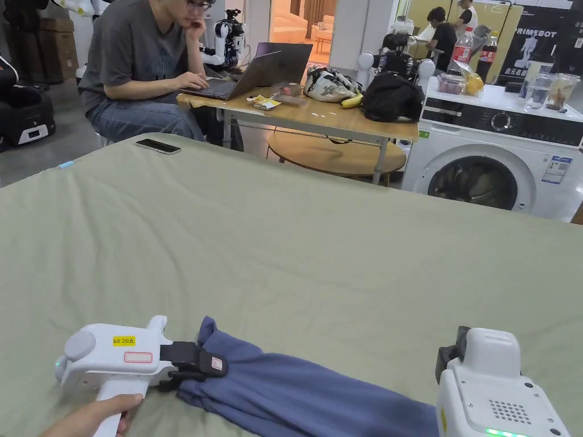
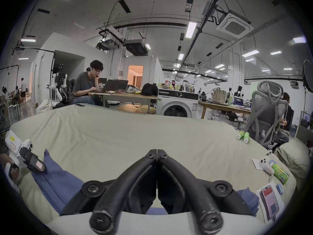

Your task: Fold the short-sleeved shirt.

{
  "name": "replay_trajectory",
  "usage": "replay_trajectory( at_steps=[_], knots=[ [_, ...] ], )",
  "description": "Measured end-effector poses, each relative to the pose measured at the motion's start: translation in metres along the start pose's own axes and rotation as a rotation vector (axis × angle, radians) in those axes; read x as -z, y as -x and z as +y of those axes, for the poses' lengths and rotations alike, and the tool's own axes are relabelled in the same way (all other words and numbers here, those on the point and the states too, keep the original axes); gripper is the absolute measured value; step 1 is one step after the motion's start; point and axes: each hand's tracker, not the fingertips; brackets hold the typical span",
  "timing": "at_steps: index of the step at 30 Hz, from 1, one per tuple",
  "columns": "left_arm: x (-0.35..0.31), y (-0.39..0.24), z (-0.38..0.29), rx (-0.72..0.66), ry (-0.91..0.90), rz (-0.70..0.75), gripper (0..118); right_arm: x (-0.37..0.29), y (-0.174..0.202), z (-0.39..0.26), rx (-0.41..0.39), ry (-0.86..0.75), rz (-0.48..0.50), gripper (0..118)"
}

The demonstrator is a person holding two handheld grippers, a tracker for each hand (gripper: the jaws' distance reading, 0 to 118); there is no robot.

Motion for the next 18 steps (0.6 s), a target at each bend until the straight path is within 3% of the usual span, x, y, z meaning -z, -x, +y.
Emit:
replay_trajectory(
  at_steps=[1, 2, 10, 14, 18],
  knots=[
    [-0.003, -0.005, -0.001, 0.021, -0.014, 0.026, 11, 0.0, -0.001, -0.001, 0.001, 0.001, 0.001, 0],
    [-0.006, -0.01, -0.002, 0.027, -0.019, 0.029, 4, 0.0, -0.002, -0.001, 0.003, 0.004, 0.003, 0],
    [-0.074, -0.073, -0.006, 0.125, -0.162, 0.021, 0, 0.003, -0.005, -0.002, 0.004, 0.01, 0.011, 0],
    [-0.103, -0.083, 0.014, 0.225, -0.204, 0.233, 0, 0.003, -0.005, -0.002, 0.009, 0.017, 0.018, 0],
    [-0.092, -0.126, 0.002, 0.264, -0.175, 0.279, 0, 0.003, -0.005, 0.0, 0.013, 0.019, 0.02, 0]
  ],
)
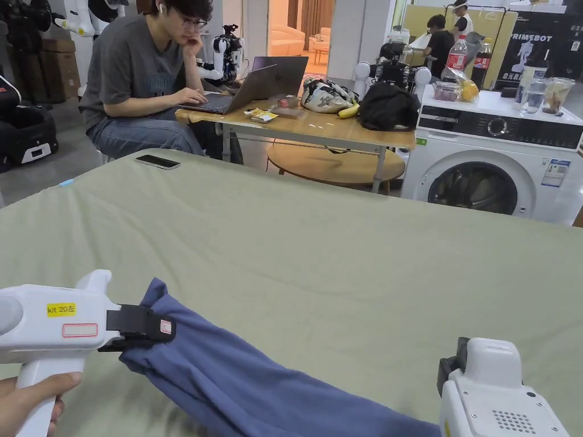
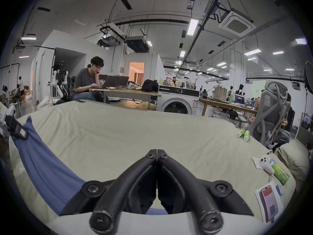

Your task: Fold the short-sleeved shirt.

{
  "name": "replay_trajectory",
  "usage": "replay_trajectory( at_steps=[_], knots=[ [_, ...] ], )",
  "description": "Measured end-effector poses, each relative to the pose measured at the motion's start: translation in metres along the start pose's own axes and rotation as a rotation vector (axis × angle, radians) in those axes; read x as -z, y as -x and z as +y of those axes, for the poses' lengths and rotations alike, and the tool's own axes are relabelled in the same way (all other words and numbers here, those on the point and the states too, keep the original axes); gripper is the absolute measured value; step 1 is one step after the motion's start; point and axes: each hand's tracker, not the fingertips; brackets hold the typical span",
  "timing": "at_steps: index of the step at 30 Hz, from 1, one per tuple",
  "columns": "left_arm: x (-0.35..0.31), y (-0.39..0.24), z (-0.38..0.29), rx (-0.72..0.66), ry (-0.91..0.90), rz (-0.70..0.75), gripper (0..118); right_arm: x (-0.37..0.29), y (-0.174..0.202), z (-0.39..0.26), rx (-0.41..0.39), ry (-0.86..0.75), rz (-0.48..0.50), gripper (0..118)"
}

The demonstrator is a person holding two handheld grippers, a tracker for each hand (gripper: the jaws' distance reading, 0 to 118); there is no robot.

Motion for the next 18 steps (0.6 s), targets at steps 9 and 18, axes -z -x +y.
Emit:
replay_trajectory(
  at_steps=[9, 18],
  knots=[
    [0.074, -0.089, -0.023, 0.049, 0.168, -0.13, 0, -0.01, -0.01, 0.002, 0.004, -0.007, -0.015, 0],
    [0.216, -0.115, -0.087, 0.08, 0.411, 0.062, 0, -0.017, -0.027, -0.005, -0.006, 0.007, -0.053, 0]
  ],
)
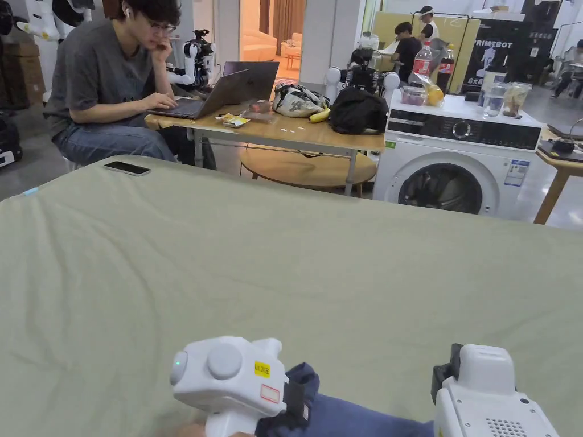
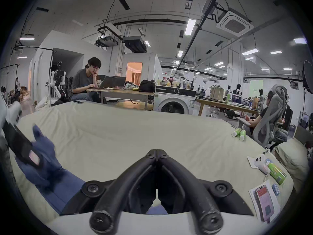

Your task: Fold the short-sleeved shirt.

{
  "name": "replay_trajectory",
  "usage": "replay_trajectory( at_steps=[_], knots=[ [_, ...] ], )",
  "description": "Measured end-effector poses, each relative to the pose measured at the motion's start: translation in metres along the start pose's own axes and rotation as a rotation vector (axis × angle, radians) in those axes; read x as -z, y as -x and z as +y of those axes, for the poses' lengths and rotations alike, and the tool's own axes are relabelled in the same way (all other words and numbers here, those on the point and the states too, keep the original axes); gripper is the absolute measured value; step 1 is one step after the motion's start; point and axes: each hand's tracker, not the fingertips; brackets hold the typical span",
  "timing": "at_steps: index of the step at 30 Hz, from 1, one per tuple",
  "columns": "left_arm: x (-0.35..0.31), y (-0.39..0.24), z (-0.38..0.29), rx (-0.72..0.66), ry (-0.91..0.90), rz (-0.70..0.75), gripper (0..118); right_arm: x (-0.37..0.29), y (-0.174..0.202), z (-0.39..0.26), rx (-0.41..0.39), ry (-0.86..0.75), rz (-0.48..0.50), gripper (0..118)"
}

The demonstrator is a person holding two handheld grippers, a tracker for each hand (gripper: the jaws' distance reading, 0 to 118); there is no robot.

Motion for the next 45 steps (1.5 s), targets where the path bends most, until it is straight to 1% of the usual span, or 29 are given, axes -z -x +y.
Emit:
replay_trajectory(
  at_steps=[2, 4, 6, 7, 8, 9, 10, 11, 12, 14, 16, 18, 19, 20, 21, 22, 23, 24, 25, 27, 28, 31, 33, 34, 35, 36, 38, 41, 45],
  knots=[
    [0.016, 0.003, -0.005, -0.018, -0.01, 0.016, 0, -0.001, -0.005, -0.002, 0.003, 0.008, -0.01, 0],
    [0.01, -0.003, -0.01, -0.03, -0.039, 0.005, 0, -0.001, -0.009, -0.004, 0.007, 0.014, -0.016, 0],
    [0.001, 0.001, -0.009, -0.038, -0.042, -0.136, 0, -0.001, -0.012, -0.005, 0.007, 0.019, -0.02, 0],
    [-0.004, -0.001, -0.01, -0.042, -0.02, -0.168, 2, 0.0, -0.012, -0.005, 0.005, 0.022, -0.022, 0],
    [-0.016, -0.011, -0.009, -0.024, -0.013, -0.133, 9, 0.0, -0.013, -0.006, 0.006, 0.023, -0.02, 0],
    [-0.025, -0.013, -0.009, 0.01, -0.023, -0.106, 25, 0.0, -0.014, -0.006, 0.006, 0.025, -0.019, 0],
    [-0.033, -0.013, -0.009, 0.029, -0.037, -0.111, 52, -0.001, -0.014, -0.007, 0.005, 0.025, -0.019, 0],
    [-0.045, -0.009, -0.009, 0.026, -0.057, -0.149, 59, -0.001, -0.014, -0.007, 0.004, 0.027, -0.019, 0],
    [-0.057, -0.01, -0.008, 0.003, -0.074, -0.191, 59, -0.002, -0.015, -0.008, 0.005, 0.027, -0.017, 0],
    [-0.076, -0.002, -0.007, -0.025, -0.125, -0.228, 59, -0.002, -0.016, -0.009, 0.001, 0.028, -0.017, 0],
    [-0.088, 0.003, -0.004, -0.008, -0.174, -0.221, 59, -0.002, -0.016, -0.011, 0.001, 0.031, -0.015, 0],
    [-0.085, 0.008, -0.001, -0.009, -0.183, -0.136, 57, -0.003, -0.017, -0.012, 0.005, 0.035, -0.014, 0],
    [-0.081, 0.011, 0.0, -0.014, -0.169, -0.103, 54, -0.003, -0.018, -0.012, 0.008, 0.037, -0.012, 0],
    [-0.071, 0.013, 0.001, -0.008, -0.138, -0.077, 51, -0.003, -0.019, -0.012, 0.011, 0.037, -0.01, 0],
    [-0.061, 0.015, 0.002, -0.004, -0.101, -0.045, 51, -0.003, -0.019, -0.013, 0.01, 0.039, -0.011, 0],
    [-0.049, 0.015, 0.001, -0.002, -0.072, -0.022, 36, -0.004, -0.019, -0.013, 0.009, 0.04, -0.012, 0],
    [-0.037, 0.015, -0.001, 0.0, -0.043, -0.02, 24, -0.004, -0.02, -0.013, 0.007, 0.04, -0.012, 0],
    [-0.028, 0.014, -0.005, 0.003, -0.012, -0.089, 18, -0.004, -0.02, -0.013, 0.004, 0.041, -0.013, 0],
    [-0.02, 0.013, -0.008, -0.006, 0.003, -0.148, 13, -0.004, -0.021, -0.014, 0.003, 0.042, -0.014, 0],
    [-0.006, 0.008, -0.017, -0.004, -0.011, -0.329, 7, -0.005, -0.023, -0.014, 0.004, 0.044, -0.015, 0],
    [0.001, 0.005, -0.019, 0.003, -0.004, -0.362, 6, -0.005, -0.024, -0.015, 0.005, 0.043, -0.016, 0],
    [0.038, -0.002, -0.025, 0.001, 0.064, -0.269, 6, -0.005, -0.026, -0.016, -0.003, 0.044, -0.02, 0],
    [0.052, 0.006, -0.029, -0.065, 0.049, -0.355, 5, -0.004, -0.027, -0.017, -0.009, 0.05, -0.025, 0],
    [0.053, 0.007, -0.029, -0.097, 0.027, -0.355, 5, -0.004, -0.028, -0.018, -0.007, 0.052, -0.025, 0],
    [0.052, 0.003, -0.029, -0.079, 0.019, -0.339, 5, -0.005, -0.029, -0.018, -0.004, 0.054, -0.026, 0],
    [0.05, 0.0, -0.028, -0.049, 0.016, -0.323, 1, -0.005, -0.03, -0.018, -0.002, 0.054, -0.03, 0],
    [0.046, -0.008, -0.026, 0.01, 0.021, -0.288, 0, -0.006, -0.03, -0.018, -0.002, 0.054, -0.031, 0],
    [0.032, -0.007, -0.02, -0.026, 0.037, -0.298, 0, -0.007, -0.03, -0.017, -0.003, 0.053, -0.031, 0],
    [-0.02, 0.007, -0.01, -0.004, -0.024, -0.304, 0, -0.006, -0.027, -0.016, 0.002, 0.044, -0.027, 0]
  ],
)
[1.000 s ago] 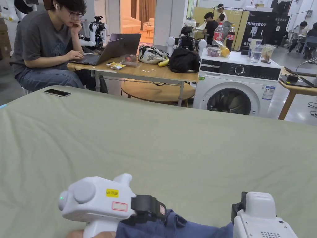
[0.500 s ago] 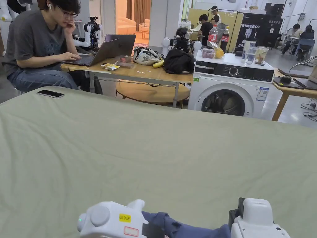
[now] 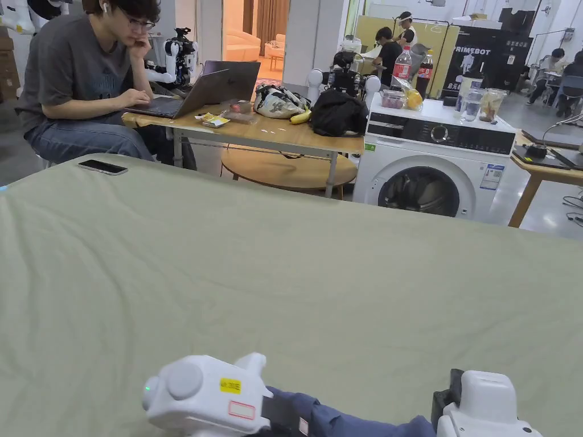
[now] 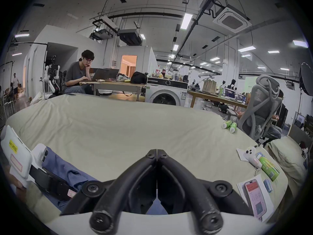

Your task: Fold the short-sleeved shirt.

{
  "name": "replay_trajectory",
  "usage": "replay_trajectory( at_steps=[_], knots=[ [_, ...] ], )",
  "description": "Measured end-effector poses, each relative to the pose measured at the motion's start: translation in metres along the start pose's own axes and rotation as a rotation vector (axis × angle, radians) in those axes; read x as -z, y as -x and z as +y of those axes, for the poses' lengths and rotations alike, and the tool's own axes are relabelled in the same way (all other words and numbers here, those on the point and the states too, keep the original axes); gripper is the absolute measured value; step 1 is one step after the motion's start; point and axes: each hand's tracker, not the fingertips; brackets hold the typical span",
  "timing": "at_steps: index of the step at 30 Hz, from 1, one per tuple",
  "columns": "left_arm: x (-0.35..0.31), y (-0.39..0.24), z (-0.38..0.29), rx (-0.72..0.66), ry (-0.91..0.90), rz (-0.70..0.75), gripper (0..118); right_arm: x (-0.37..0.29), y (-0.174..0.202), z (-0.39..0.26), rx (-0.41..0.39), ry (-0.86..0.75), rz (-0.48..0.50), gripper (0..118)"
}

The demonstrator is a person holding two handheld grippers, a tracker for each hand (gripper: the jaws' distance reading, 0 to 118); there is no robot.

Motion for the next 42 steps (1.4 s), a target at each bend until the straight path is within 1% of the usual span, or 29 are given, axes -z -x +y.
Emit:
replay_trajectory(
  at_steps=[5, 8, 9, 10, 12, 13, 15, 16, 17, 18, 19, 21, 22, 23, 24, 25, 27, 29, 30, 31, 34, 35, 37, 40, 42],
  knots=[
    [-0.084, 0.032, 0.009, -0.034, -0.107, 0.049, 0, 0.0, 0.004, 0.005, 0.014, -0.024, 0.015, 0],
    [-0.11, 0.06, 0.008, -0.068, -0.116, 0.117, 0, 0.002, 0.008, 0.007, 0.024, -0.025, 0.024, 0],
    [-0.112, 0.069, 0.006, -0.078, -0.119, 0.134, 2, 0.002, 0.009, 0.007, 0.026, -0.024, 0.028, 0],
    [-0.112, 0.077, 0.005, -0.083, -0.112, 0.124, 16, 0.002, 0.01, 0.007, 0.029, -0.024, 0.032, 0],
    [-0.102, 0.097, 0.0, -0.111, -0.088, 0.084, 54, 0.002, 0.013, 0.006, 0.031, -0.021, 0.035, 0],
    [-0.094, 0.105, -0.002, -0.149, -0.056, 0.028, 66, 0.002, 0.013, 0.006, 0.032, -0.017, 0.04, 0],
    [-0.073, 0.12, -0.01, -0.212, -0.013, -0.061, 66, 0.002, 0.014, 0.005, 0.037, -0.012, 0.047, 0],
    [-0.067, 0.123, -0.014, -0.215, -0.024, -0.107, 66, 0.001, 0.015, 0.005, 0.037, -0.011, 0.046, 0],
    [-0.064, 0.125, -0.017, -0.191, -0.07, -0.185, 66, 0.0, 0.015, 0.004, 0.036, -0.012, 0.046, 0],
    [-0.06, 0.125, -0.019, -0.184, -0.082, -0.215, 66, 0.0, 0.014, 0.004, 0.035, -0.012, 0.046, 0],
    [-0.055, 0.122, -0.024, -0.19, -0.096, -0.235, 66, -0.001, 0.014, 0.004, 0.032, -0.011, 0.045, 0],
    [-0.045, 0.126, -0.026, -0.226, -0.106, -0.21, 66, -0.002, 0.012, 0.005, 0.03, -0.011, 0.043, 0],
    [-0.043, 0.129, -0.028, -0.248, -0.118, -0.166, 65, -0.002, 0.012, 0.005, 0.027, -0.01, 0.039, 0],
    [-0.048, 0.116, -0.034, -0.242, -0.12, -0.181, 58, -0.003, 0.01, 0.005, 0.027, -0.01, 0.038, 0],
    [-0.053, 0.111, -0.036, -0.221, -0.156, -0.206, 42, -0.004, 0.008, 0.006, 0.028, -0.01, 0.04, 0],
    [-0.058, 0.104, -0.037, -0.199, -0.166, -0.193, 12, -0.004, 0.008, 0.007, 0.027, -0.013, 0.038, 0],
    [-0.068, 0.107, -0.021, -0.177, -0.181, -0.192, 10, -0.004, 0.006, 0.008, 0.022, -0.018, 0.032, 0],
    [-0.086, 0.095, -0.017, -0.144, -0.211, -0.205, 9, -0.003, 0.006, 0.01, 0.021, -0.02, 0.032, 0],
    [-0.098, 0.09, -0.014, -0.125, -0.233, -0.183, 8, -0.001, 0.006, 0.011, 0.02, -0.021, 0.032, 0],
    [-0.11, 0.1, -0.006, -0.107, -0.249, -0.167, 8, 0.0, 0.006, 0.013, 0.022, -0.021, 0.031, 0],
    [-0.155, 0.095, 0.005, -0.071, -0.289, -0.069, 8, 0.001, 0.007, 0.015, 0.038, -0.026, 0.036, 0],
    [-0.167, 0.072, -0.006, -0.052, -0.304, -0.012, 8, 0.002, 0.009, 0.016, 0.039, -0.028, 0.037, 0],
    [-0.19, 0.06, -0.004, 0.027, -0.312, 0.127, 8, 0.003, 0.011, 0.018, 0.041, -0.031, 0.044, 0],
    [-0.204, 0.032, -0.006, 0.097, -0.322, 0.246, 8, 0.003, 0.016, 0.019, 0.038, -0.034, 0.054, 0],
    [-0.2, 0.013, -0.005, 0.134, -0.299, 0.268, 8, 0.001, 0.017, 0.02, 0.035, -0.034, 0.065, 0]
  ],
)
